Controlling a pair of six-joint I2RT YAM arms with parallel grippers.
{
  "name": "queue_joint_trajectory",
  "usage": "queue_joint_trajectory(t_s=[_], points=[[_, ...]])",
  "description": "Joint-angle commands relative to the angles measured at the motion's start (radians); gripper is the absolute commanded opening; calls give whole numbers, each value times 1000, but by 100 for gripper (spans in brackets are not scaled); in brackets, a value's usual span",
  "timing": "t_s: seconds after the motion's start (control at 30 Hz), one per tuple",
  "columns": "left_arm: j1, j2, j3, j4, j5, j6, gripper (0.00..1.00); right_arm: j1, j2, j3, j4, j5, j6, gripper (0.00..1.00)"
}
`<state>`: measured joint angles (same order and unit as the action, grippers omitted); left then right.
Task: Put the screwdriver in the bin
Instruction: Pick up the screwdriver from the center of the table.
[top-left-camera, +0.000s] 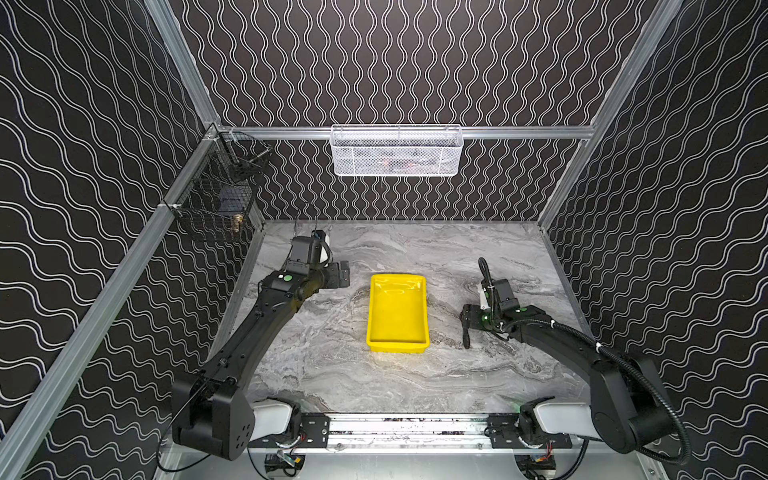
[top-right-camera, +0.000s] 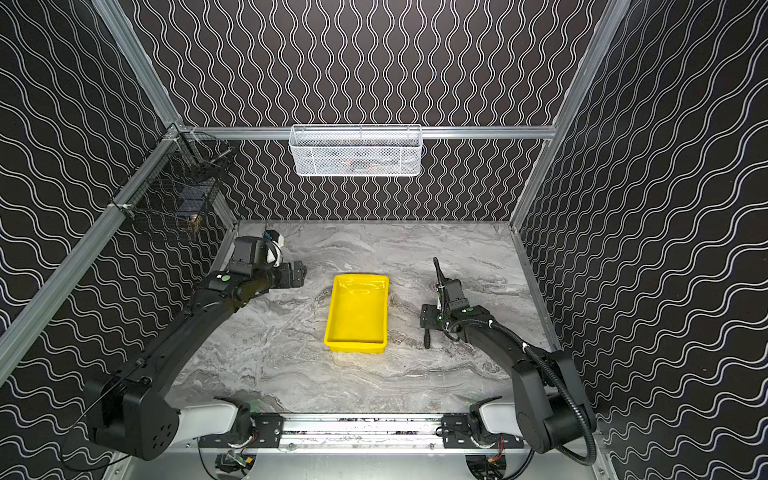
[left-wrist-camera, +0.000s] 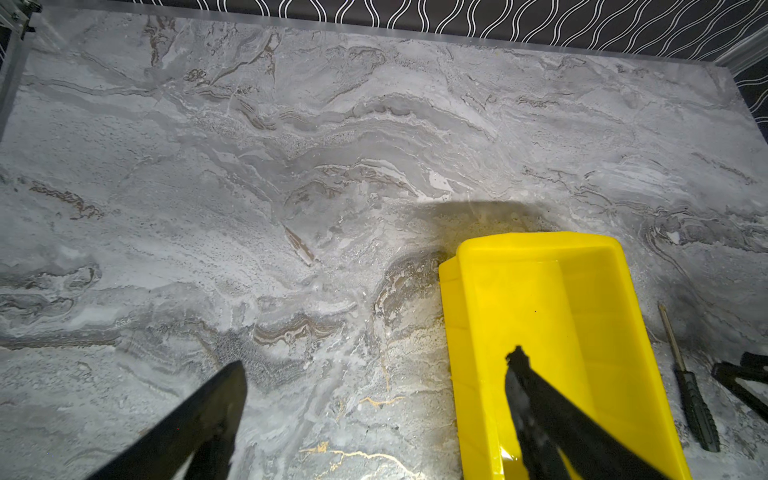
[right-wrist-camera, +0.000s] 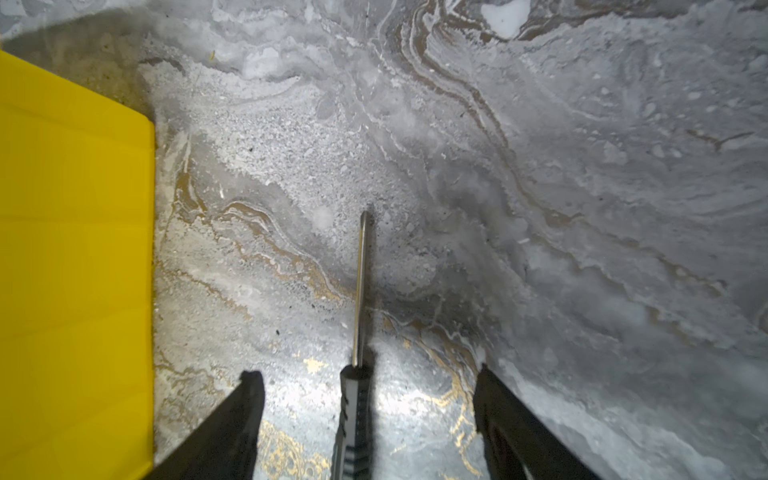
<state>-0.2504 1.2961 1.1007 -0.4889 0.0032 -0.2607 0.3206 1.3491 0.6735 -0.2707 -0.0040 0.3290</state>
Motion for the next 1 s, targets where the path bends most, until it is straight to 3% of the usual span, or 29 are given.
queue_joint_trajectory(t_s=[0.0, 0.3, 0.63, 0.97], points=[[-1, -3, 3, 6, -16, 13, 99, 3, 18, 6, 31, 9, 12, 76], [0, 3, 8, 3, -8, 13, 99, 16, 70, 45, 13, 9, 25, 65], [0, -1, 9, -2, -15, 15, 99, 71, 58, 40, -90, 85, 93, 63], [1, -8, 5, 0, -14, 12, 99, 110, 48, 1, -110, 97, 134, 52]])
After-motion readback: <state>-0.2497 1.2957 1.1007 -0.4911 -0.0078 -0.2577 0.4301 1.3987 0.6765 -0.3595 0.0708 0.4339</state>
